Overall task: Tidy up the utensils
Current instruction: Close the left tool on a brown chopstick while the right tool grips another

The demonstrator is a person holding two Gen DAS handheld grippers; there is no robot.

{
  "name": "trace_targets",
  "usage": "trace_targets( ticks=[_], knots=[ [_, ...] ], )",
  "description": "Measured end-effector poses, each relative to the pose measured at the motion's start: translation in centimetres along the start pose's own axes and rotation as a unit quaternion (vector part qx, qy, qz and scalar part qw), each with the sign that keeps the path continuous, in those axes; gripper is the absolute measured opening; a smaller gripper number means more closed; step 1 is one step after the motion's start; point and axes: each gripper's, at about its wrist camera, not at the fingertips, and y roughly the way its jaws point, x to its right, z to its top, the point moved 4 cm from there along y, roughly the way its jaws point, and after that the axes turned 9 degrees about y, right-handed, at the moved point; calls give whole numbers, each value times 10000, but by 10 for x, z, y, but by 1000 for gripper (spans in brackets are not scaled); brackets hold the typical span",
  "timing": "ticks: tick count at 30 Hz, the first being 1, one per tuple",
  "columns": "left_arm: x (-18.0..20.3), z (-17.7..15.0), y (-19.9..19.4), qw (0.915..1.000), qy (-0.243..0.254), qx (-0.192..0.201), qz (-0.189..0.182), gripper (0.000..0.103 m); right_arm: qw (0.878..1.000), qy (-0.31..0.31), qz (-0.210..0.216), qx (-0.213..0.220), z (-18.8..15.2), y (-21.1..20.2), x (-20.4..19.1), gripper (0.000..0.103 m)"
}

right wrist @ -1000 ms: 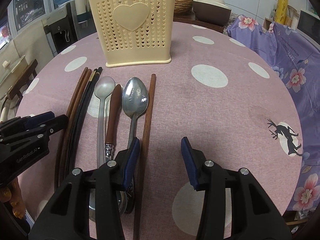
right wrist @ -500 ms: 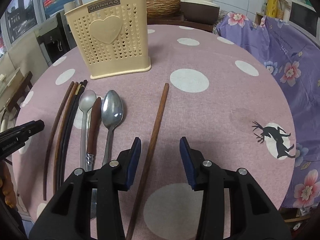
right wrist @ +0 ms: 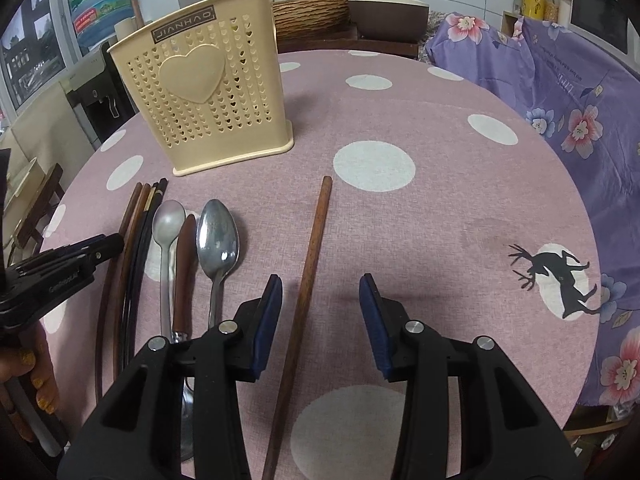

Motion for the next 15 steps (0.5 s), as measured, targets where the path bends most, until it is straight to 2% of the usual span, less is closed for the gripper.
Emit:
trace_targets(
  ticks=[3,10,15],
  knots=[
    [-8,9,6,9999,-117,-67,-44,17,10000,8,-44,-26,10,7,-2,40],
    [-8,16,11,9999,-84,-35,86,13,9995,183,-154,-219,27,34,-6,28],
    [-5,15,11,9998,-26,46,214,11,9995,113,-274,-148,30,38,-10,21]
  ],
)
